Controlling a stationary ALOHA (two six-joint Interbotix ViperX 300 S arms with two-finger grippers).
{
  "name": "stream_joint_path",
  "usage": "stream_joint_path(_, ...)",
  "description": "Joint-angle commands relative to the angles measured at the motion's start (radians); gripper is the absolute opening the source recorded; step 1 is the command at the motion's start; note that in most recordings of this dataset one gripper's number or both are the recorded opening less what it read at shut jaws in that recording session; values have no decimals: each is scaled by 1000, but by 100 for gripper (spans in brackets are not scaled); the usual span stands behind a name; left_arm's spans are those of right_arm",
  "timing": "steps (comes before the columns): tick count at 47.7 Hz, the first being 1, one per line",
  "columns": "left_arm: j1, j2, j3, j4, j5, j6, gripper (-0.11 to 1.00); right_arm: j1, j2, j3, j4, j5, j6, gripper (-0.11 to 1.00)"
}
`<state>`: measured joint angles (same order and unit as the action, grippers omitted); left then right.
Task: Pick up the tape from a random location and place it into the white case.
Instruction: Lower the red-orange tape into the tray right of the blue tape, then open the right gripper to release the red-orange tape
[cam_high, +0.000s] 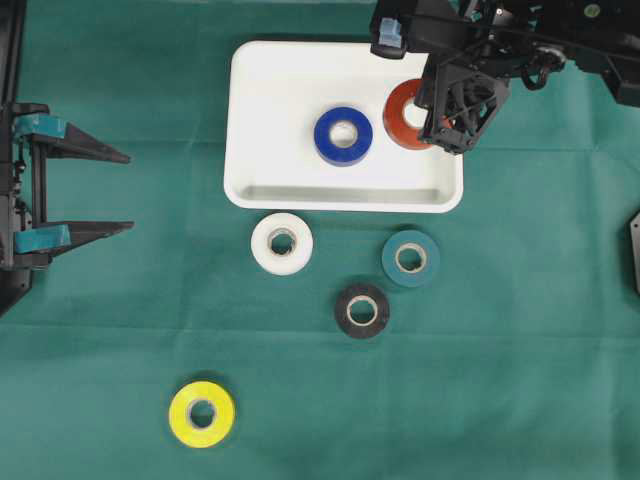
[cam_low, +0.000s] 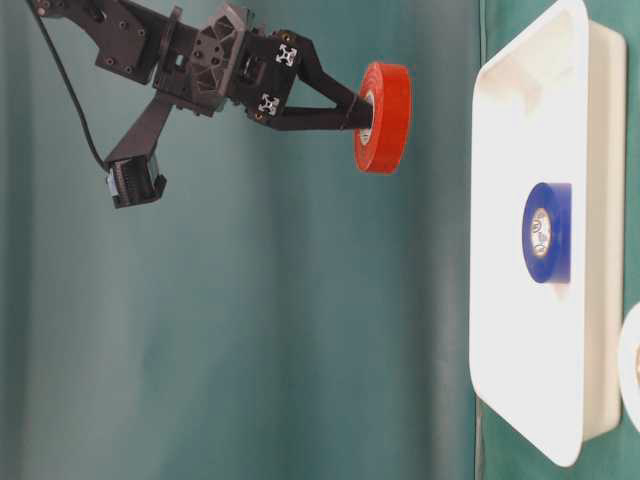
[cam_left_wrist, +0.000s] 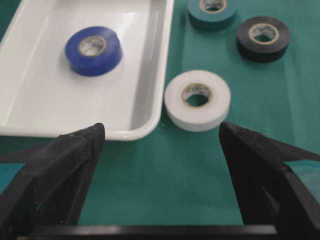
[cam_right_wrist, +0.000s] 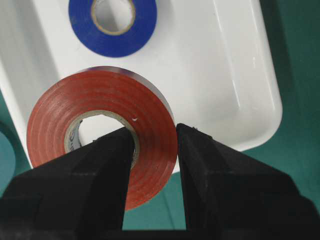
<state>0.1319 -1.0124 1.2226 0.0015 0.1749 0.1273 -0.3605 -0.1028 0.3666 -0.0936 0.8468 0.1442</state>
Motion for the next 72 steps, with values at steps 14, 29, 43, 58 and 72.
stream_joint_path(14,-2,5,-14,-3,-6,0,93,-2,31,38,-2,-101,-2,28)
stream_joint_path(29,-2,5,-14,-3,-5,0,93,-48,114,84,-3,-209,-2,29)
stream_joint_path(43,-2,5,-15,-3,-3,0,93,-107,179,120,-6,-308,-6,29)
stream_joint_path(58,-2,5,-15,-3,-3,0,93,-110,213,132,-6,-342,-12,29)
stream_joint_path(72,-2,5,-15,-3,-2,0,93,-110,213,132,-6,-342,-12,29)
